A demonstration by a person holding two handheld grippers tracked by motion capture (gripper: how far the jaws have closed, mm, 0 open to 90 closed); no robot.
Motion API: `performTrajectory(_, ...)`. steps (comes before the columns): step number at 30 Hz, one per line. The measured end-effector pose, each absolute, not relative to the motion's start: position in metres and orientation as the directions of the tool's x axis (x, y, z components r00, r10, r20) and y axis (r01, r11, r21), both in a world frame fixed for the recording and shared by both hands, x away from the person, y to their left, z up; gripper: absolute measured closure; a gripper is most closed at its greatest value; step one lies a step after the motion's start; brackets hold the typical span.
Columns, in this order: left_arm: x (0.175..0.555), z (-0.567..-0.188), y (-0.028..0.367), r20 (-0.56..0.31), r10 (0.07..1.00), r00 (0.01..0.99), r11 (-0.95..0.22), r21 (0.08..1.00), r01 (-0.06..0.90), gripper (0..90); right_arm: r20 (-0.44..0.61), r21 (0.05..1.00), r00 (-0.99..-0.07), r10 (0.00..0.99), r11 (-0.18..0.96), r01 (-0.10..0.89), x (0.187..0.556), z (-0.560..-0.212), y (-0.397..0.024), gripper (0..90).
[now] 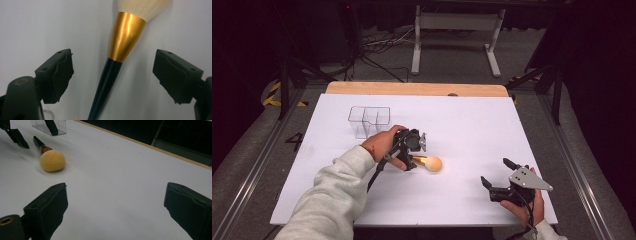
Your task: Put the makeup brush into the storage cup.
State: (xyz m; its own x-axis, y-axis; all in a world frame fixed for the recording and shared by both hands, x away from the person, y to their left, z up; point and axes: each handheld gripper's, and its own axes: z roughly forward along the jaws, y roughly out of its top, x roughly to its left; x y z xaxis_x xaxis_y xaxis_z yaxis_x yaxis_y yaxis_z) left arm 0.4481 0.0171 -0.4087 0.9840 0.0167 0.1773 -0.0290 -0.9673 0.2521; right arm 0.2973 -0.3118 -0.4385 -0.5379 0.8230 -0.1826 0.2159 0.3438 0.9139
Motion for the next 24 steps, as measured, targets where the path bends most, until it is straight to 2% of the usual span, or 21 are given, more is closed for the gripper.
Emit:
performTrajectory(6, 0.451, -0.414, 0.005, 0.142, -0.001, 0.99, -0.972, 0.232, -0.034, 28.0, -0.179, 0.915, -0.536, 0.825, 0.341, 0.218, 0.297, -0.439, -0.313, 5.8)
performTrajectory(10, 0.452, -0.417, 0.003, 0.111, -0.016, 0.994, -0.978, 0.207, -0.039, 46.1, -0.182, 0.914, -0.54, 0.822, 0.344, 0.214, 0.297, -0.438, -0.313, 5.8)
performTrajectory(11, 0.452, -0.418, 0.003, 0.101, -0.021, 0.995, -0.979, 0.199, -0.041, 46.1, -0.182, 0.914, -0.54, 0.822, 0.343, 0.215, 0.297, -0.438, -0.313, 5.8)
performTrajectory(13, 0.453, -0.422, 0.003, 0.084, -0.019, 0.996, -0.98, 0.197, -0.036, 54.2, -0.183, 0.913, -0.541, 0.821, 0.346, 0.215, 0.297, -0.439, -0.312, 5.8)
performTrajectory(17, 0.453, -0.422, 0.003, 0.048, -0.043, 0.998, -0.979, 0.198, -0.051, 64.7, -0.184, 0.914, -0.541, 0.821, 0.346, 0.215, 0.297, -0.439, -0.312, 5.8)
performTrajectory(24, 0.447, -0.42, -0.001, 0.088, -0.076, 0.993, -0.983, 0.163, -0.089, 66.6, -0.185, 0.912, -0.541, 0.82, 0.348, 0.216, 0.297, -0.438, -0.312, 5.8)
